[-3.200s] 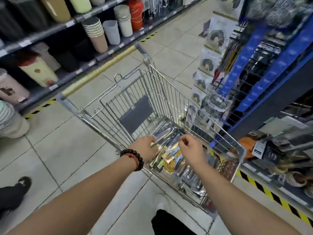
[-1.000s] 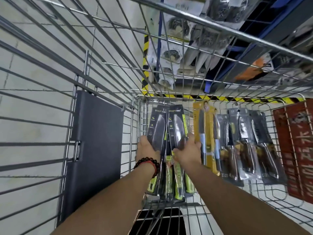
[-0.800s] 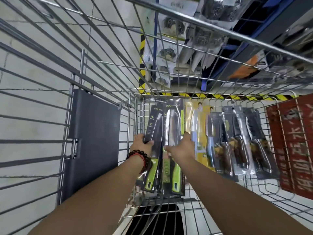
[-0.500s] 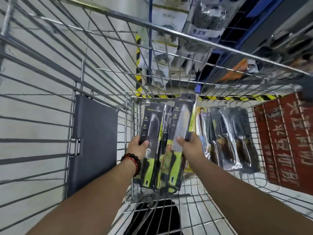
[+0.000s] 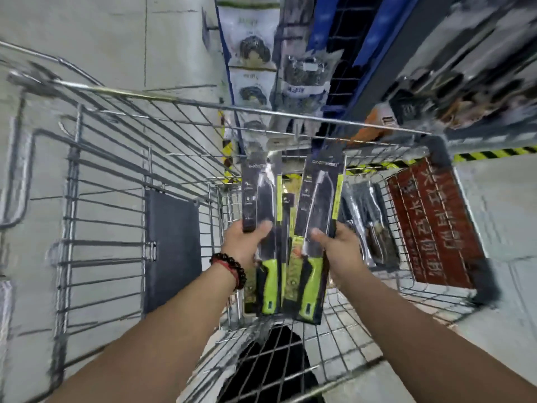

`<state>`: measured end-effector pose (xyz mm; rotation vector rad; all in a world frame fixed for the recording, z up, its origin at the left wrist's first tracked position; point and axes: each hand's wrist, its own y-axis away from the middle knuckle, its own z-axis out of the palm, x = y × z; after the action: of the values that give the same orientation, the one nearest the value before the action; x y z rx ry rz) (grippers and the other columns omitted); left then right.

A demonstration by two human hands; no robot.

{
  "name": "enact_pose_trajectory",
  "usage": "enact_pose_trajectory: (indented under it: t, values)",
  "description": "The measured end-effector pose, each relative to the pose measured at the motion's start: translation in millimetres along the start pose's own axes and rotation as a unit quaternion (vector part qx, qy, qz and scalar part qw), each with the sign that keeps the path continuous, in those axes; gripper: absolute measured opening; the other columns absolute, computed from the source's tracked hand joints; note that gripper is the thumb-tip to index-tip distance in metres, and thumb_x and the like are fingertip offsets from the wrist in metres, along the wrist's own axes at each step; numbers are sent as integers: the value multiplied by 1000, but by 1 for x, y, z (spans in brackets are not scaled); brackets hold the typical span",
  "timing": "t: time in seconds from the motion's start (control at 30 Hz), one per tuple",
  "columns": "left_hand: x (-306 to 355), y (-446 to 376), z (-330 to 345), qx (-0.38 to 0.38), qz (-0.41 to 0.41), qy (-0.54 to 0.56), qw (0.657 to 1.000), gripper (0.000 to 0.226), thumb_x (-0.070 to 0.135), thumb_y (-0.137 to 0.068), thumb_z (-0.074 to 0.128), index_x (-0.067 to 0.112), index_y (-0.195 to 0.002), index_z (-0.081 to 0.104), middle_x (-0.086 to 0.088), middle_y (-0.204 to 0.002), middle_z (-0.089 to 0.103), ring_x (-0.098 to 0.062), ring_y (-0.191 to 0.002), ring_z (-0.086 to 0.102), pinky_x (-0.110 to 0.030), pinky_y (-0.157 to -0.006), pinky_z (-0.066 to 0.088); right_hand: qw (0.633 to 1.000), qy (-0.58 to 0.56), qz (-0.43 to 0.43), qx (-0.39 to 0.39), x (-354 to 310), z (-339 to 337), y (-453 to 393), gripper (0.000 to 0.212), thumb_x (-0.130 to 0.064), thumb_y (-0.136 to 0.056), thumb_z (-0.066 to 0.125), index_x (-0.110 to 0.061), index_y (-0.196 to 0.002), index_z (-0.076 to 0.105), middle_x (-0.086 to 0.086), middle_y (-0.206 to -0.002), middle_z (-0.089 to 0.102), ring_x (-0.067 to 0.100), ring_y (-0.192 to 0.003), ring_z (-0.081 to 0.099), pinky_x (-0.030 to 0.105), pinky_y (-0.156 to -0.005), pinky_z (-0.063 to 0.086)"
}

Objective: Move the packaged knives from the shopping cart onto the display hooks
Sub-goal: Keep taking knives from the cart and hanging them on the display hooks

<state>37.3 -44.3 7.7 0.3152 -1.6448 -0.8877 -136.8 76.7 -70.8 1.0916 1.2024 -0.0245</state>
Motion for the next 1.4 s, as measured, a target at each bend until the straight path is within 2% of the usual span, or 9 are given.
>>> enact_pose_trajectory:
  t: [0.07,0.17,0.27,0.4,0.6,0.73,0.87,1.07,1.4]
  values:
    - [31,35,5,-7,46,-49,998,14,27,-85,72,21,-81,60,7,-82,62,-13,-77,60,-29,-71,50,1000,-29,-2,2,-37,-5,37,100,-56,-50,90,-14,-133,53,10,-130,63,33,-115,63,55,-97,49]
    - [78,87,12,-31,104,-80,991,18,30,-83,73,14,-80,65,3,-71,65,-17,-67,61,-23,-59,51,998,-50,-33,3,-121,-9,121,41,-19,-80,77,-13,-118,62,6,-109,73,27,-100,70,47,-92,53]
    - [126,146,20,-45,165,-95,981,10,22,-86,71,15,-82,64,12,-73,66,-2,-63,64,-11,-59,50,993,-62,-104,-5,-169,-30,178,28,-10,-85,68,-17,-112,64,5,-104,75,29,-96,70,55,-91,53]
    - [148,215,24,-84,243,-125,958,10,23,-87,69,25,-96,64,9,-93,70,-6,-85,67,-26,-77,55,981,-75,-176,16,-196,-55,248,27,-9,-86,67,-21,-110,64,0,-106,74,26,-99,70,55,-92,52]
    - [139,295,35,-146,323,-122,927,70,57,-69,76,21,-126,54,0,-124,63,-17,-114,60,-48,-97,50,967,-85,-228,75,-186,-88,351,27,-1,-87,65,-15,-110,65,3,-99,75,28,-92,71,53,-87,56]
    - [124,346,48,-167,370,-169,898,23,23,-86,71,33,-101,56,19,-98,62,19,-86,58,-18,-87,51,959,-84,-245,113,-166,-114,407,26,-1,-87,65,-16,-108,66,6,-99,75,31,-93,71,51,-83,57]
    - [119,383,67,-182,403,-177,879,25,31,-88,66,21,-110,59,8,-102,65,-8,-96,62,-27,-82,51,950,-91,-262,142,-162,-145,451,24,-2,-87,65,-21,-103,67,5,-98,75,26,-93,71,41,-81,58]
    - [119,427,123,-214,410,-190,866,10,33,-91,62,26,-97,58,13,-92,62,2,-82,57,-7,-60,42,933,-119,-278,195,-163,-211,476,20,-4,-86,66,-17,-101,66,19,-103,71,39,-96,67,54,-86,55]
    - [115,476,287,-224,423,-168,862,13,31,-88,66,23,-98,61,-2,-101,69,-20,-94,64,-35,-82,53,923,-126,-304,201,-182,-376,479,18,-5,-86,66,-19,-99,66,14,-96,72,38,-91,69,54,-82,57]
